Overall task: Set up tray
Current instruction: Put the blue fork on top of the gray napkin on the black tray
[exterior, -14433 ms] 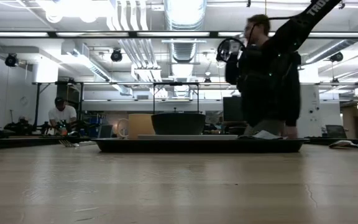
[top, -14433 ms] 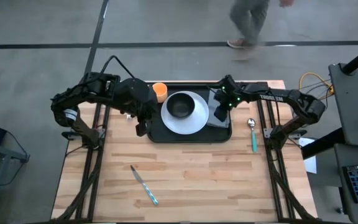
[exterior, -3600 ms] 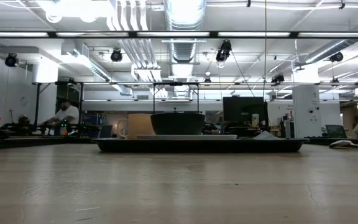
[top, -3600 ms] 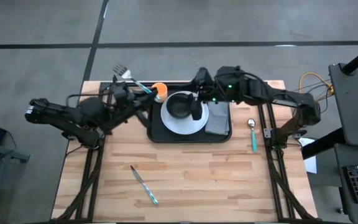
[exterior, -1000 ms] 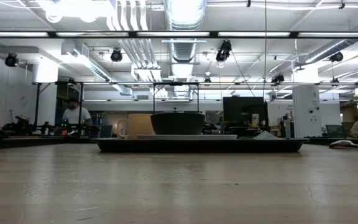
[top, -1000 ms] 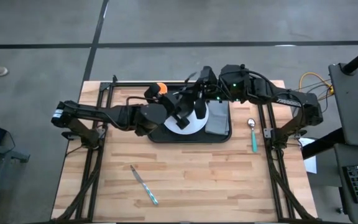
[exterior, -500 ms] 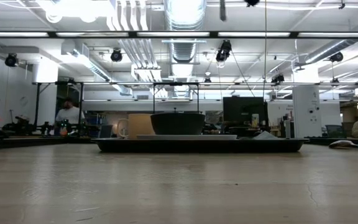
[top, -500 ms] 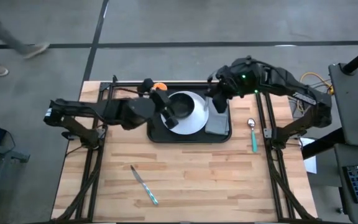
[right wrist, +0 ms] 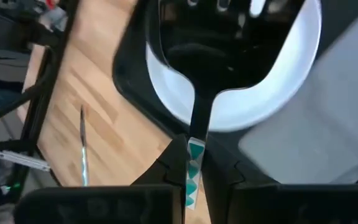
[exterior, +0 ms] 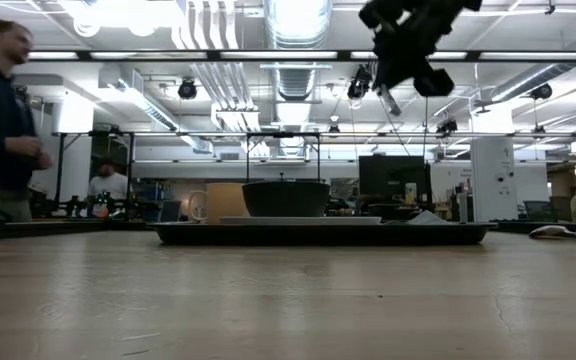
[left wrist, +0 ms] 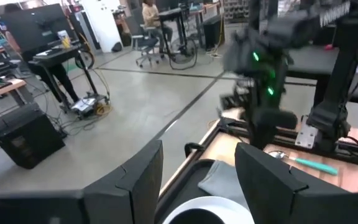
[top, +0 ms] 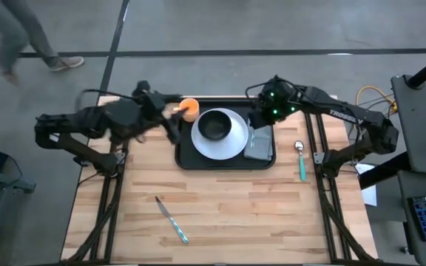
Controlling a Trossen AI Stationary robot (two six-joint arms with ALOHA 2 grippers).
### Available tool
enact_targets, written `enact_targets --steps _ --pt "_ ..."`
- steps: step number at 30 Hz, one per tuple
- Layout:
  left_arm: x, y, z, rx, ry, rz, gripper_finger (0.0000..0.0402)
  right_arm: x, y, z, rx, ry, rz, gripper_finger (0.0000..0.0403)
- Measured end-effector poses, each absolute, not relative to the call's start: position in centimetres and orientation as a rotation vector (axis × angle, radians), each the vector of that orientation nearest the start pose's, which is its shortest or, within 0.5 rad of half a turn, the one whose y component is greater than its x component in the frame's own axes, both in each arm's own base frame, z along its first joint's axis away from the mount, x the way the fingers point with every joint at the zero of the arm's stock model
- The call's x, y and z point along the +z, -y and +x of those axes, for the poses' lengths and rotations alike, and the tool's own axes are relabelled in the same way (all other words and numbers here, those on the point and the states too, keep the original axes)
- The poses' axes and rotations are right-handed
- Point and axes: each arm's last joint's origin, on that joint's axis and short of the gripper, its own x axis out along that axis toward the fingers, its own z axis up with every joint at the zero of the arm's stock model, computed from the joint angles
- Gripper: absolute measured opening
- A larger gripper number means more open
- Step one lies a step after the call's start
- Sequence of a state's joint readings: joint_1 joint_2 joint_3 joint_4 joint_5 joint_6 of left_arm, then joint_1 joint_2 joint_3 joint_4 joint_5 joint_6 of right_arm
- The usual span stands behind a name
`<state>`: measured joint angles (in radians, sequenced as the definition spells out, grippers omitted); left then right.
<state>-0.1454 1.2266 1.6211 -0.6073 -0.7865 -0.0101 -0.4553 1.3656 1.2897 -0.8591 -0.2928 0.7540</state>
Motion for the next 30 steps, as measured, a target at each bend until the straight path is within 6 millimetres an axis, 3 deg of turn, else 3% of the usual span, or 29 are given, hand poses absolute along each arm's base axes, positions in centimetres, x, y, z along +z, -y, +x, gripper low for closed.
enact_targets --steps 5,12,20,30 --pt "49.0 0.9 19.9 0.623 -0.185 0.085 0.0181 28.6 11.9 24.0 -0.514 -0.867 1.243 0.0015" --pt "49.6 0.8 18.2 0.557 -0.172 0.112 0.0181 25.0 12.9 25.2 -0.468 -0.851 1.461 0.0015" --pt "49.7 1.1 17.7 0.423 -0.164 0.106 0.0181 21.2 15.5 25.0 -0.541 -0.903 1.587 0.0015" --pt "49.9 1.3 17.2 0.379 -0.151 0.1 0.0181 17.3 18.6 25.5 -0.57 -0.978 1.616 0.0015"
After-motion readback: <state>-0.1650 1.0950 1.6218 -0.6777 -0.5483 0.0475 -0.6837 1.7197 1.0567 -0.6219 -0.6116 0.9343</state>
